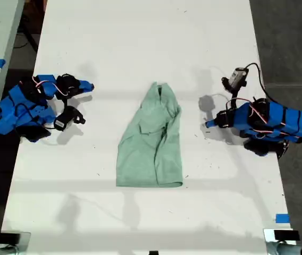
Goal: Fold t shirt
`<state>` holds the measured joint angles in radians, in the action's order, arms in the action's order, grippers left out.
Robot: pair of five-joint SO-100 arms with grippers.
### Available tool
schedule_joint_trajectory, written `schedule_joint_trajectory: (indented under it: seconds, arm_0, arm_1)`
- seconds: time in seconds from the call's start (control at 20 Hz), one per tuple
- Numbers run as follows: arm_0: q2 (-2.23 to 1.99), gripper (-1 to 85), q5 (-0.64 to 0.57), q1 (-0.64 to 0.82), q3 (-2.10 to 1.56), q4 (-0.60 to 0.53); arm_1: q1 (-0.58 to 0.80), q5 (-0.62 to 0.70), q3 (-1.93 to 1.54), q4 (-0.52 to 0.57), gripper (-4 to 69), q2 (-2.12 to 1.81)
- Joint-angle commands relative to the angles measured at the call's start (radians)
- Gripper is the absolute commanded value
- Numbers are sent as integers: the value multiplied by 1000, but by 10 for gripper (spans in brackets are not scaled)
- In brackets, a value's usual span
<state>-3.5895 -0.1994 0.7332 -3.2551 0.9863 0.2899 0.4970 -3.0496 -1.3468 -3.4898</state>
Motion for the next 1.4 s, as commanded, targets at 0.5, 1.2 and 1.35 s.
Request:
schedule_joint_trajectory:
  seconds: [0.5,1.2,1.35]
  arm_0:
    - [951,-4,155,-348,759,95]
    - [2273,166,630,-934,1825,242]
    - [2306,-3,657,-942,1830,249]
  arm_1:
    - [15,0,-51,-3,1,-11]
    - [-8,3,-51,-3,0,-11]
    - [-2,6,-51,-3,0,-11]
